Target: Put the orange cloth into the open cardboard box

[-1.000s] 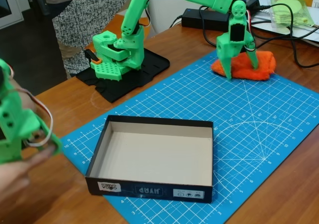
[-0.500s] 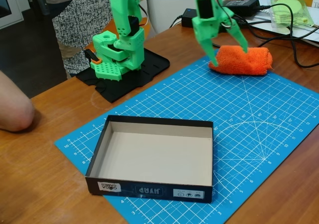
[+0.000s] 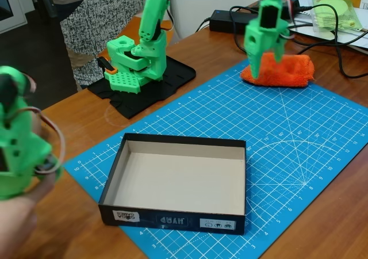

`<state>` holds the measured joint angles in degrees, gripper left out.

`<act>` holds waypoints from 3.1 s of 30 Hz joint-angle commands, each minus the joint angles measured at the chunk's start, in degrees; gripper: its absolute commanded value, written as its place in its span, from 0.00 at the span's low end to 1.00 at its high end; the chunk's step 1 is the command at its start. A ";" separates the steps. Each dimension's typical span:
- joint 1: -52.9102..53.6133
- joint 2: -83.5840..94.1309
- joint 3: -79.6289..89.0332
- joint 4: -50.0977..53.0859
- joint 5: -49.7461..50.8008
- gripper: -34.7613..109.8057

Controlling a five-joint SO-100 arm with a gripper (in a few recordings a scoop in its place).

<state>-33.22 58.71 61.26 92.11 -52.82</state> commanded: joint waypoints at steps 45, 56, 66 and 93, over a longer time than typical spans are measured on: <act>31.73 50.45 8.26 2.64 10.90 0.24; 58.71 87.45 49.66 -11.60 27.60 0.24; 73.12 98.35 65.65 -27.69 57.30 0.24; 71.72 80.86 87.98 -71.02 71.63 0.24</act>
<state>39.46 140.01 148.54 23.03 17.40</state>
